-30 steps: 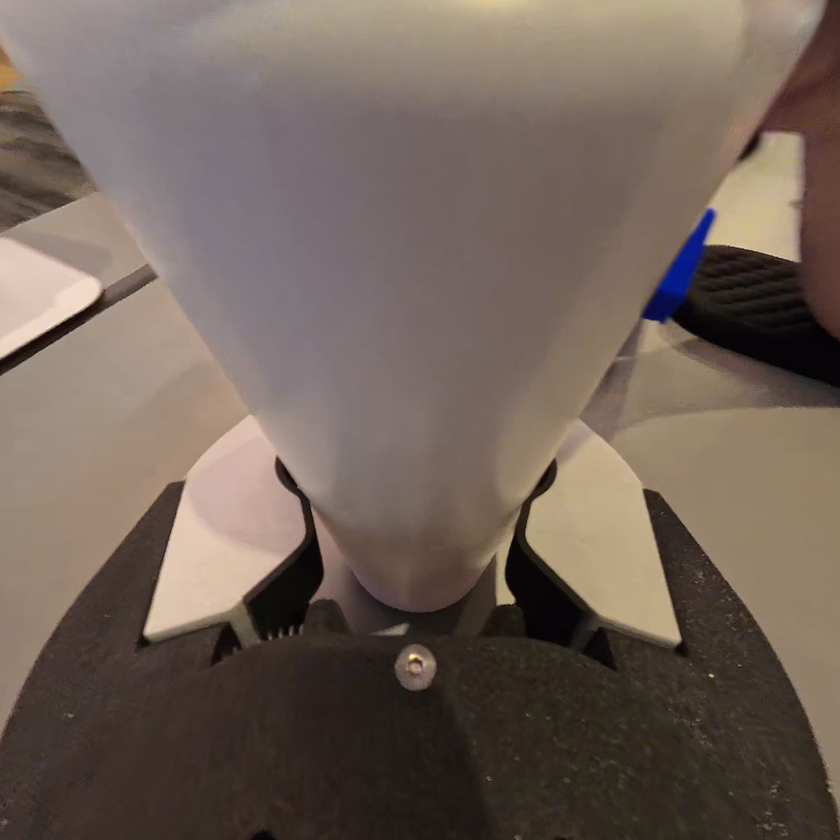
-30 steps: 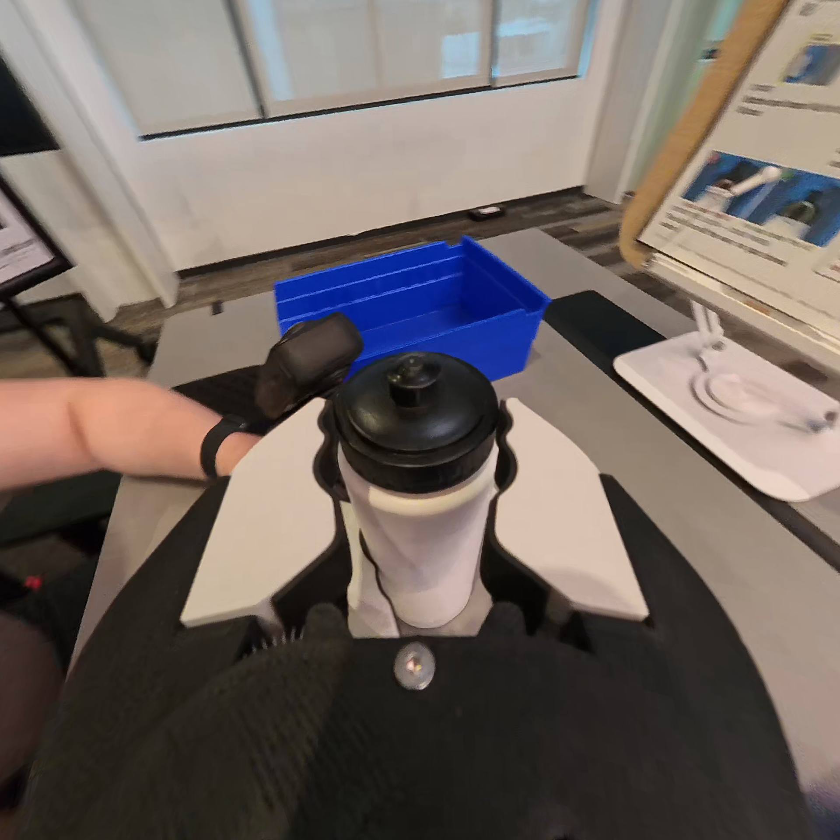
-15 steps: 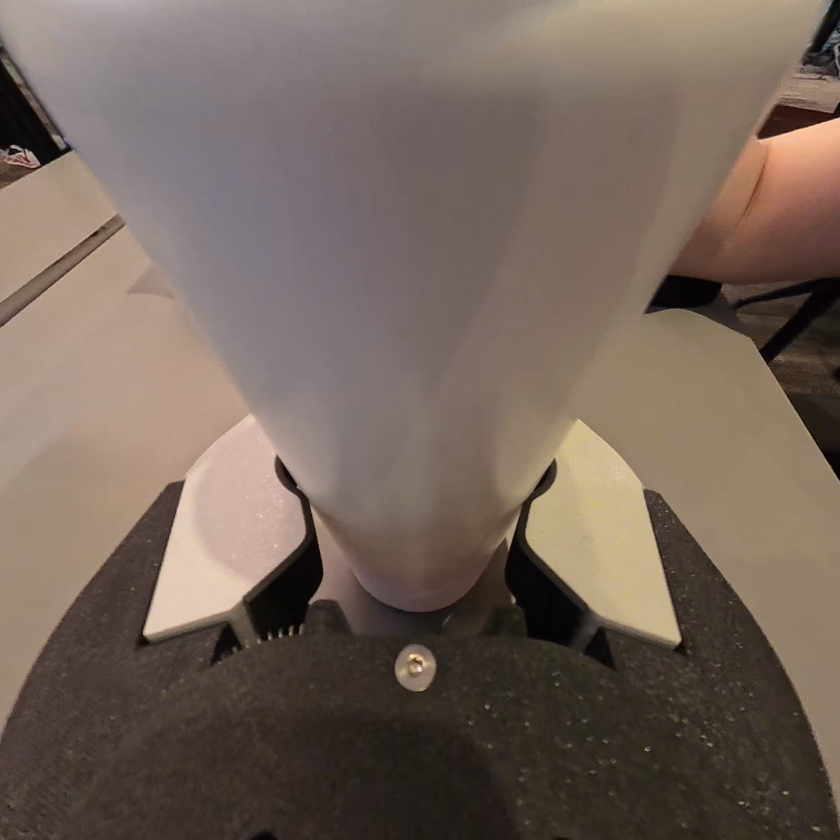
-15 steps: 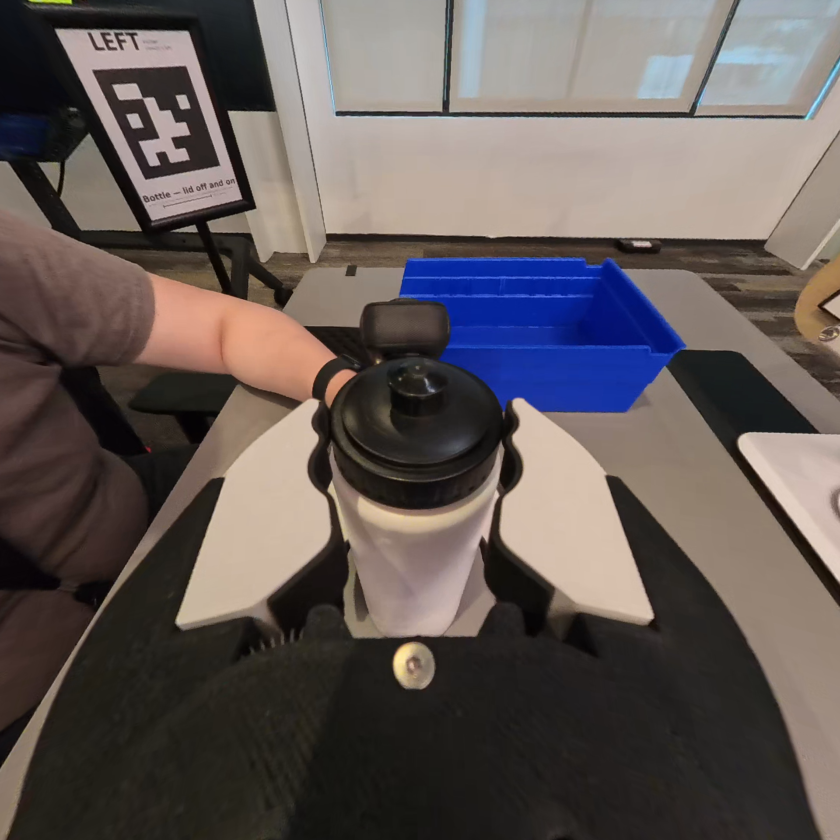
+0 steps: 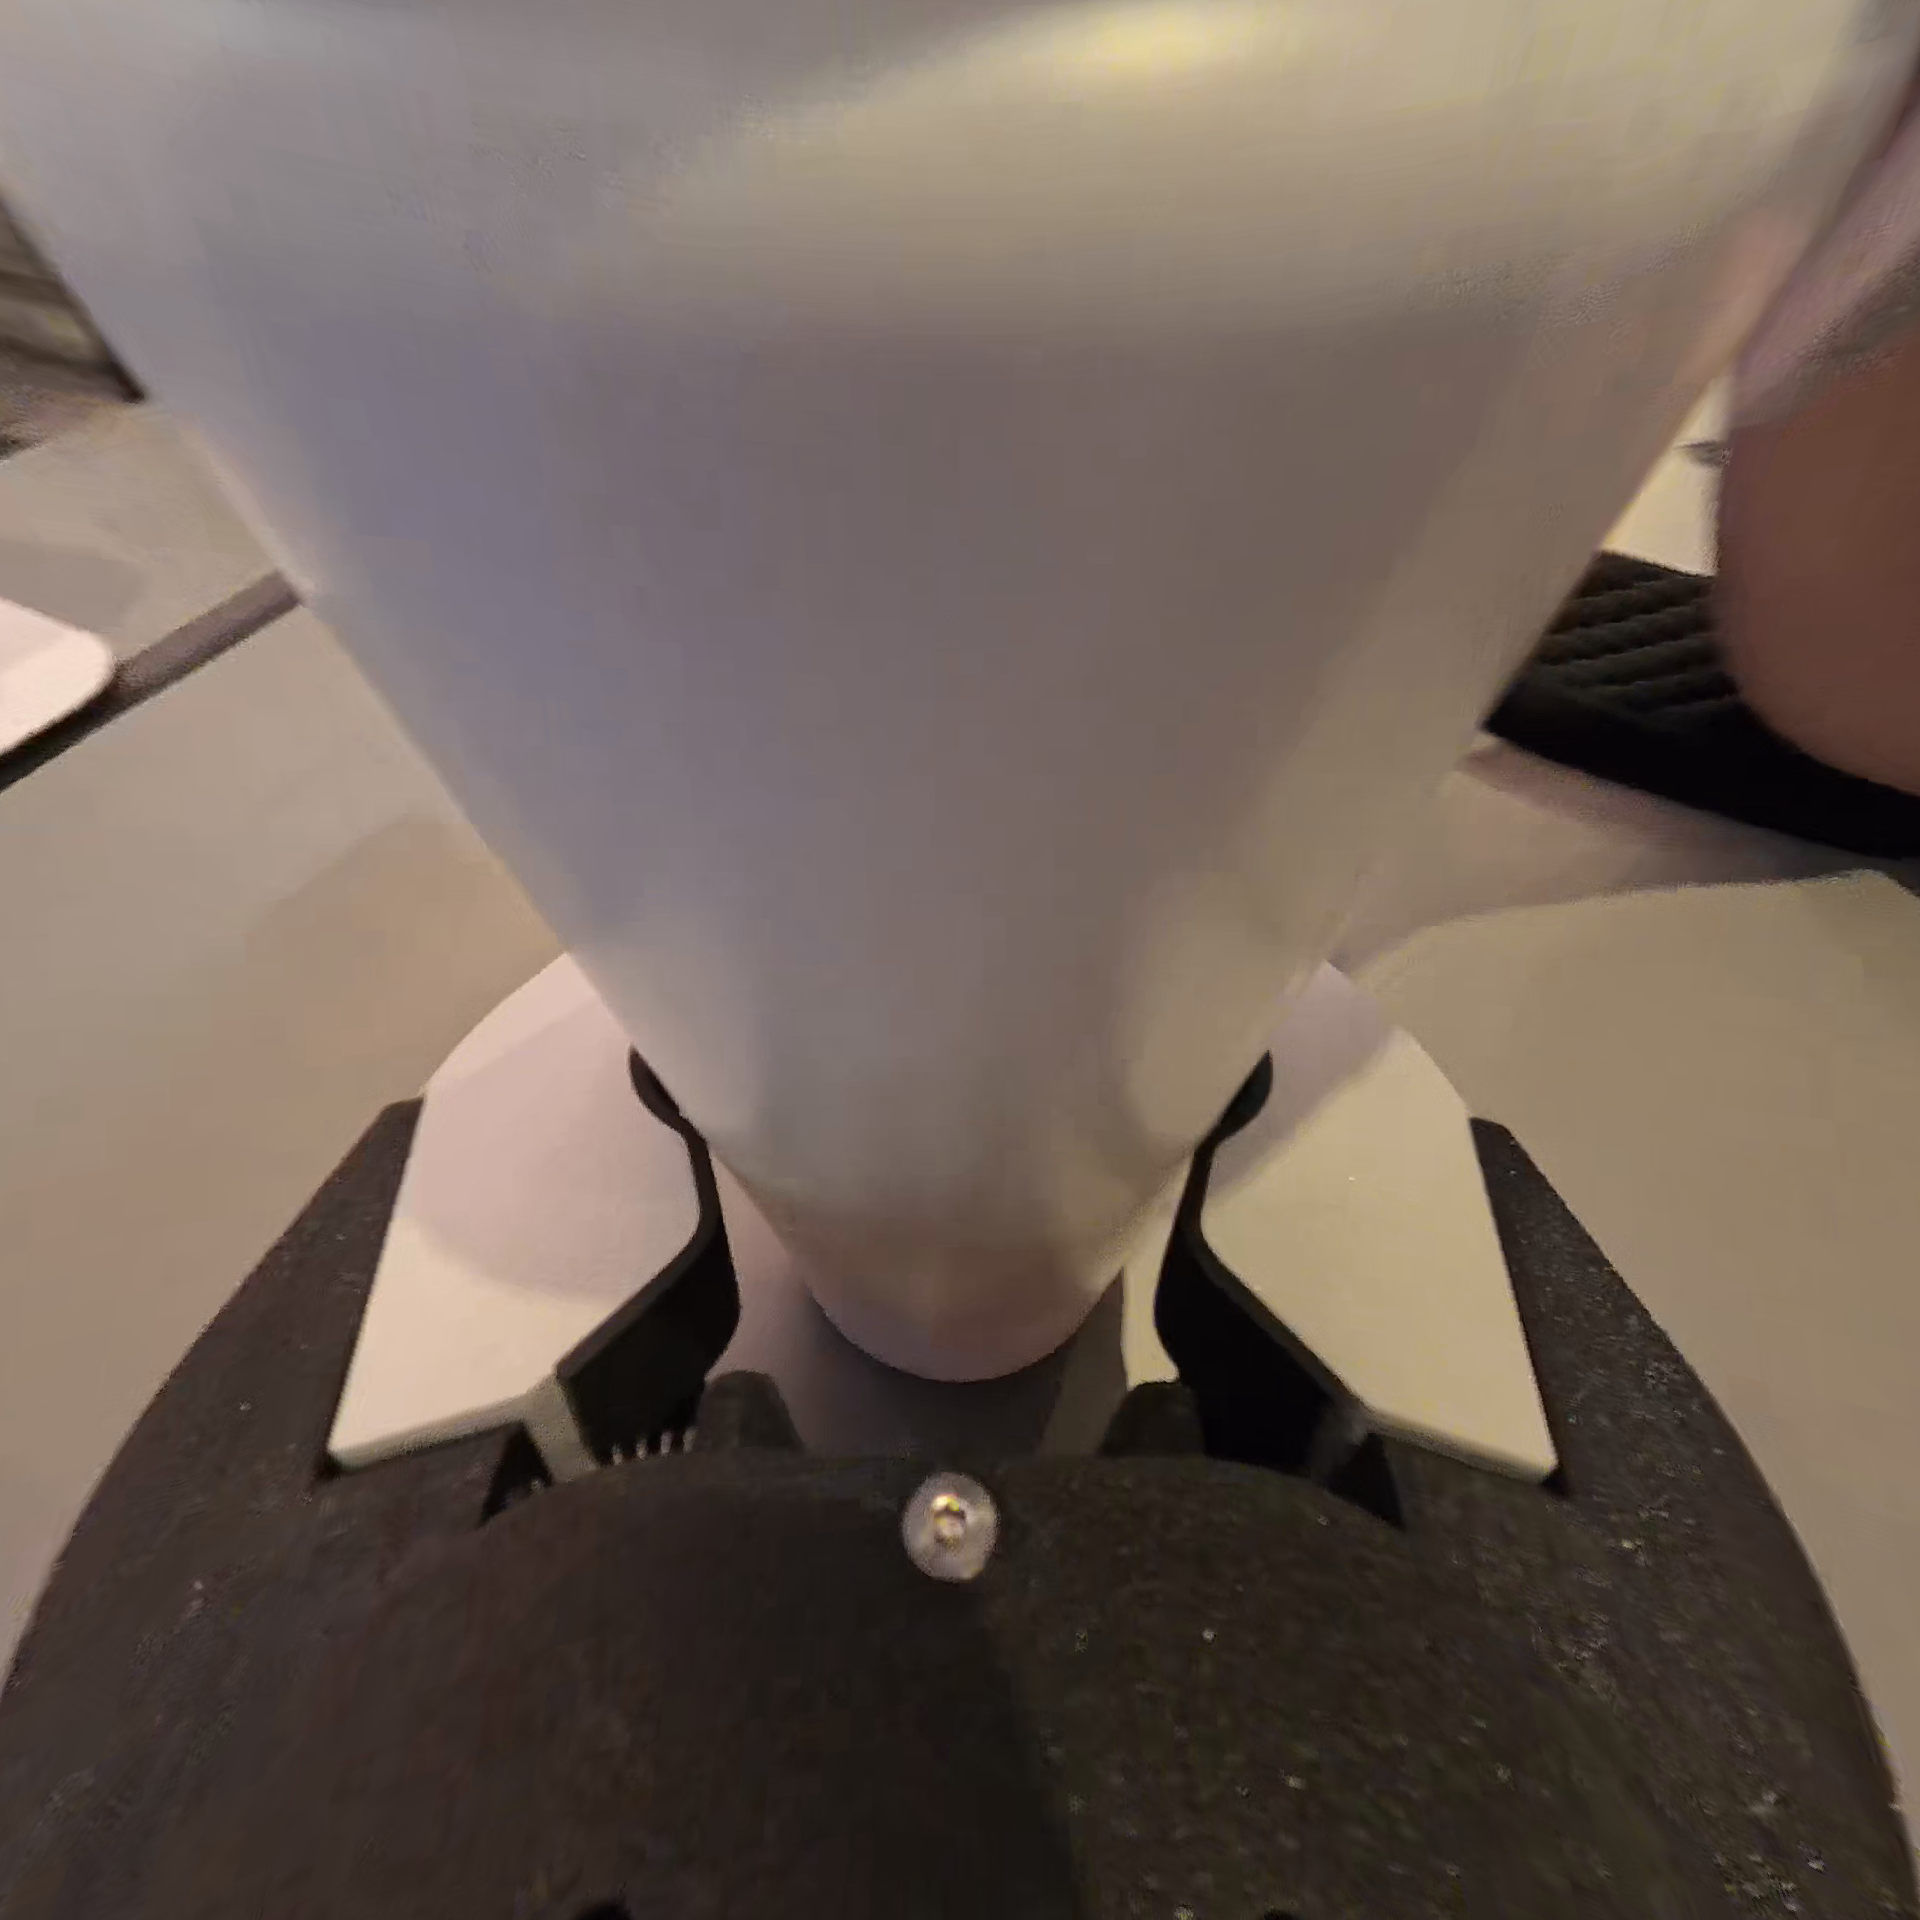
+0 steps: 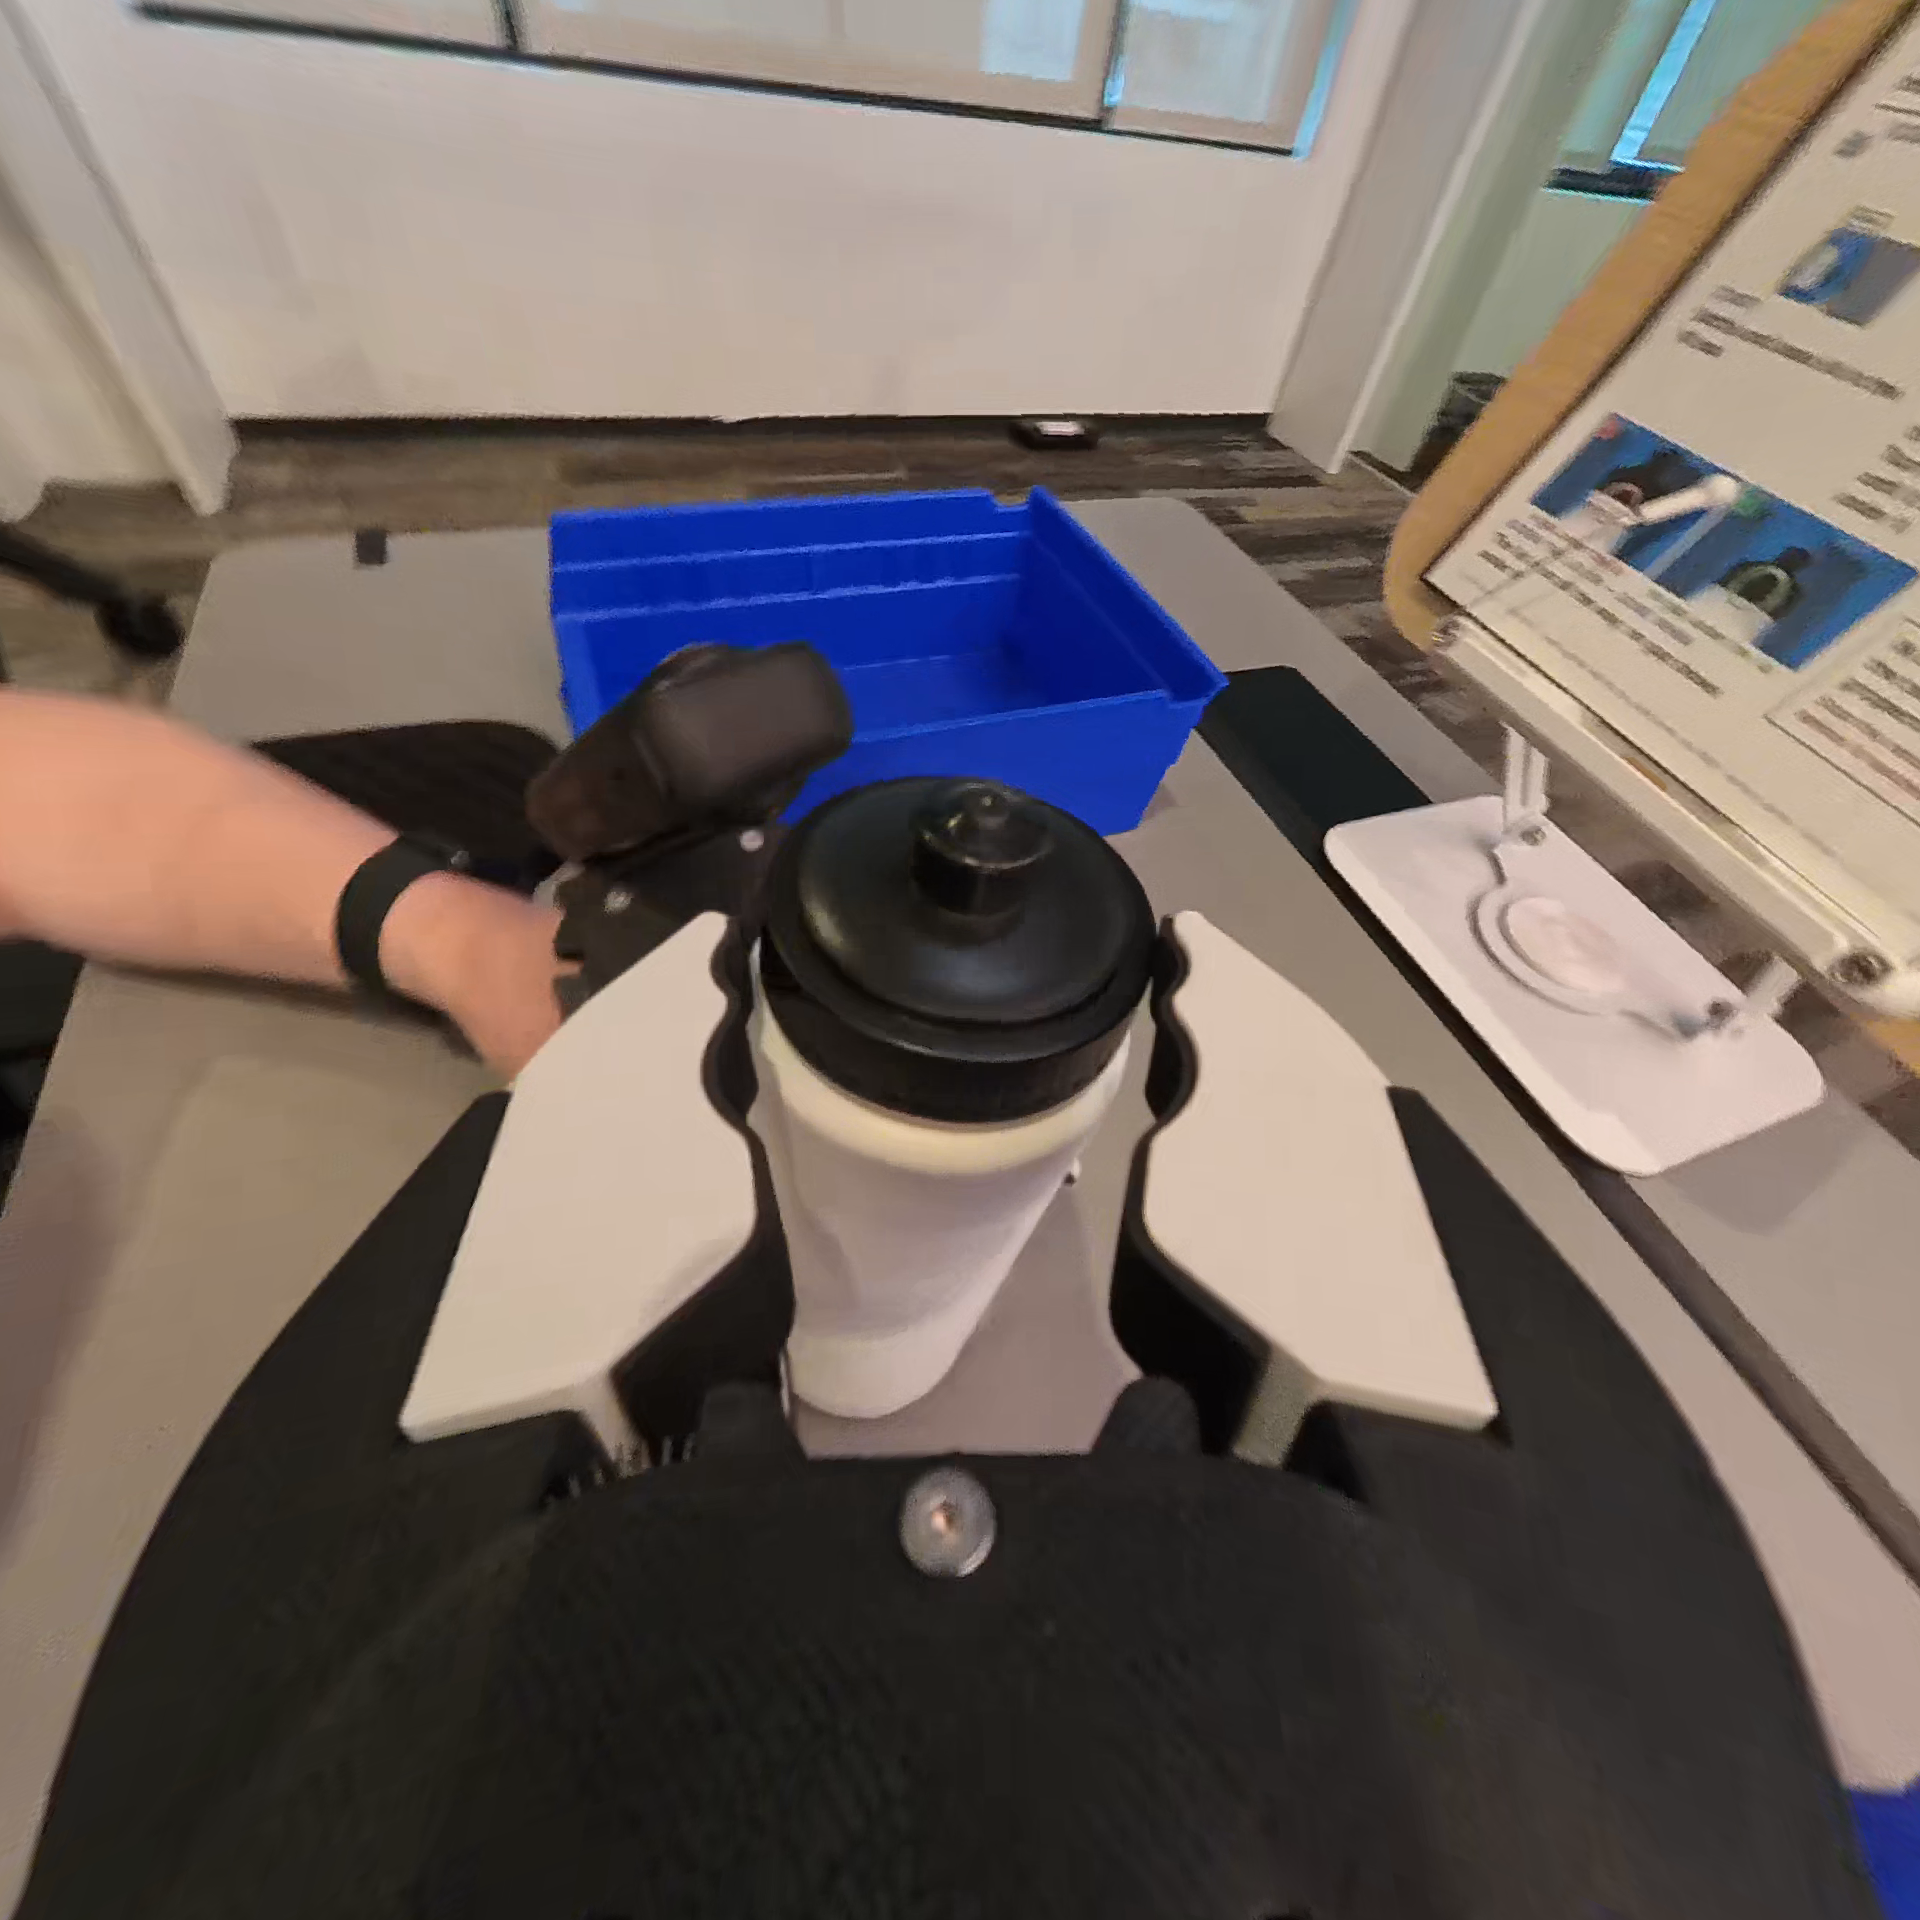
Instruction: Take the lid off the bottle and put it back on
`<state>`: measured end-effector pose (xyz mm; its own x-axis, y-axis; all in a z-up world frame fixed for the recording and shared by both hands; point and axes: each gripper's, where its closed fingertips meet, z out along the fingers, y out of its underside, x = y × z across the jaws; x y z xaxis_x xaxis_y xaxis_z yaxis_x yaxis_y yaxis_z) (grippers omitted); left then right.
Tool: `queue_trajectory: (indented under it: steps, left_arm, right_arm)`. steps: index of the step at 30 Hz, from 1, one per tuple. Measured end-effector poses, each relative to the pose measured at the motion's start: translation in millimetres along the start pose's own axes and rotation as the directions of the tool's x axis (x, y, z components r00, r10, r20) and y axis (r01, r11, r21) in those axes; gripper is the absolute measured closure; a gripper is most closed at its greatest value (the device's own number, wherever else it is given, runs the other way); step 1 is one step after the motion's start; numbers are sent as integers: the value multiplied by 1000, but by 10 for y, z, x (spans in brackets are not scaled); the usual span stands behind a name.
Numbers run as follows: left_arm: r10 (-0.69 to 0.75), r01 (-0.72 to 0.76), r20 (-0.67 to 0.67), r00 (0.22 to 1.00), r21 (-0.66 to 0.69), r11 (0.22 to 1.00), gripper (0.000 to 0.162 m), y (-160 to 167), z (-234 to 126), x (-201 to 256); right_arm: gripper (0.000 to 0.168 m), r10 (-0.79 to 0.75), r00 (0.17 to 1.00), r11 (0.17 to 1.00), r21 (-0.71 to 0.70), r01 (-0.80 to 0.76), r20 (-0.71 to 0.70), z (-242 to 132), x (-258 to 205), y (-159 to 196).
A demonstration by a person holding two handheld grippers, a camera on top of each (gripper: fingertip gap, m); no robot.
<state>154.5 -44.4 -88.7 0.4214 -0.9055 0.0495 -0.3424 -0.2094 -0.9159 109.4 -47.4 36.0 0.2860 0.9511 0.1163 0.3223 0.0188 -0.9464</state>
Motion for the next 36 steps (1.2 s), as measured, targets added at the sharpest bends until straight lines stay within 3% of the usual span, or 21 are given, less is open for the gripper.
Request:
queue_trajectory:
  steps: [4,8,11,16,19,21,24,29,32,36]
  left_arm:
    - [68,-67,-181,981,16,998,60,-4,26,270]
    - [147,-148,-242,959,13,989,60,27,29,422]
    - [124,-126,-202,972,5,992,60,21,32,357]
    - [11,-11,4,1000,-23,1000,60,-5,33,17]
    - [10,-8,70,997,-28,1000,60,17,6,-88]
    - [37,-35,60,998,-27,999,60,24,-9,-83]
    - [41,-41,-58,998,-3,999,60,5,8,64]
    - [129,-129,-182,975,10,992,60,17,33,288]
    - [128,-129,-185,974,5,992,60,20,33,298]
    - [71,-73,-77,994,-20,997,60,17,29,131]
  right_arm:
    - [90,-8,968,999,45,-3,251,-142,-151,42]
    - [93,3,913,996,77,-38,408,-228,-311,47]
    - [93,25,932,996,68,-53,362,-178,-243,42]
    - [93,154,984,987,28,-157,85,5,32,24]
    - [93,140,990,990,20,-140,-15,66,30,14]
    - [94,75,997,997,-9,-75,13,43,-7,38]
    - [91,-10,991,1000,5,10,135,-55,-70,55]
    - [96,-13,939,997,80,-15,343,-203,-214,51]
    - [97,-12,937,996,90,-21,348,-196,-207,48]
    - [97,55,973,997,48,-67,223,-91,-82,35]
